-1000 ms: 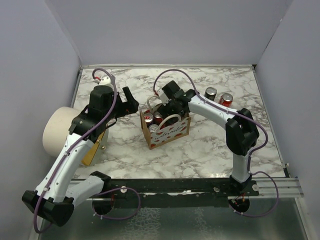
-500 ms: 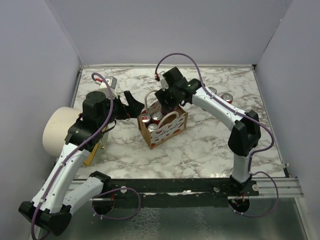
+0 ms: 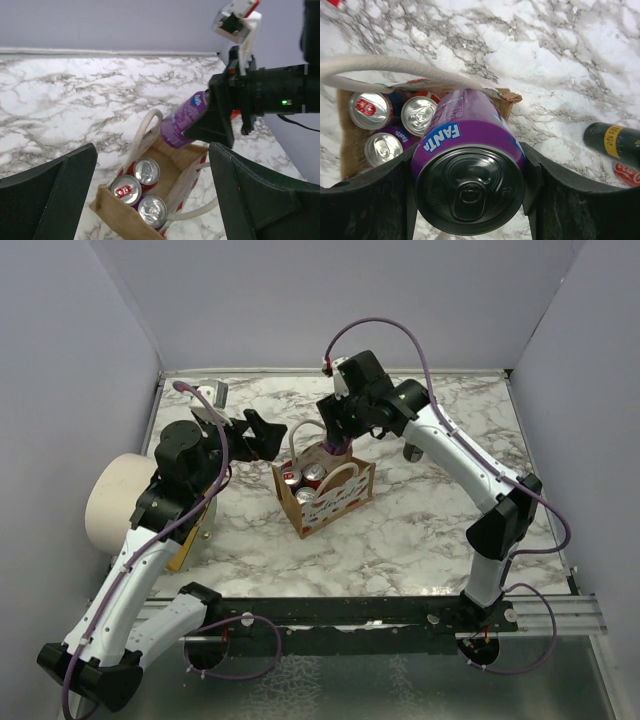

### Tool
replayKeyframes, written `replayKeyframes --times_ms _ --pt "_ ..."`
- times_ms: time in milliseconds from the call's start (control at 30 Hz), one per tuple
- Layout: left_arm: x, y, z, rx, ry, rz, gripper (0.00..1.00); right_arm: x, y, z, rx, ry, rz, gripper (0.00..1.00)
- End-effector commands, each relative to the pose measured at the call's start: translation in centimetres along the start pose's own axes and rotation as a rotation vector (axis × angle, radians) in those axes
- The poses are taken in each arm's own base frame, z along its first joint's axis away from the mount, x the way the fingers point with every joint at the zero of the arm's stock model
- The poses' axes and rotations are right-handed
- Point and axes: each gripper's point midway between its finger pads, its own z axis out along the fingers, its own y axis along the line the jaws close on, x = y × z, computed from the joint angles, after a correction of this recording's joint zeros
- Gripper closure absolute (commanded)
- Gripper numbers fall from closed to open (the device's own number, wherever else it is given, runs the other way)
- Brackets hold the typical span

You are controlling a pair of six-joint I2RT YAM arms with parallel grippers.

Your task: Take the beverage out of the canvas bag

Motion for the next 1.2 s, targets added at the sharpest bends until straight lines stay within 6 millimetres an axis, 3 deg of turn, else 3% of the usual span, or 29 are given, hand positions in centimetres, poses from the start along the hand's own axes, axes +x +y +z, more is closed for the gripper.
replayKeyframes --times_ms 0,200,333,467,667,767,867,967,1167 --pt "-4.7 0.3 0.1 -0.024 -0.202 0.108 0.03 -5.7 -0.6 -7.5 0.010 -0.219 0.074 0.98" --pt "-6.3 0.9 0.7 -0.056 -0.282 0.173 0.03 -7.0 -1.5 -13.2 0.035 -0.320 0.149 0.98" --pt "-5.9 1.2 0.9 -0.050 -0.306 0.191 0.03 -5.7 -3.1 -17.0 0.092 -0.387 0.184 0.98" --pt "-5.6 2.2 0.7 -0.083 -0.339 0.227 0.03 -1.5 -5.6 -18.9 0.209 -0.369 0.209 0.98" --pt "-5.4 3.5 0.4 -0.127 -0.408 0.244 0.03 7.7 -9.6 -20.6 0.442 -0.248 0.301 0.98" --pt "-5.3 3.2 0.4 -0.114 -0.393 0.253 0.03 11.8 -10.6 -20.0 0.524 -0.177 0.354 0.98" --pt "-6.1 2.6 0.0 -0.104 -0.411 0.264 0.03 14.3 -11.1 -18.8 0.588 -0.114 0.400 0.98" --pt "-6.5 2.3 -0.5 -0.098 -0.433 0.288 0.03 15.9 -11.4 -16.9 0.624 -0.065 0.414 0.98" --pt "-4.5 2.7 -0.9 -0.105 -0.410 0.370 0.03 18.2 -14.6 -12.1 0.593 0.031 0.484 0.98"
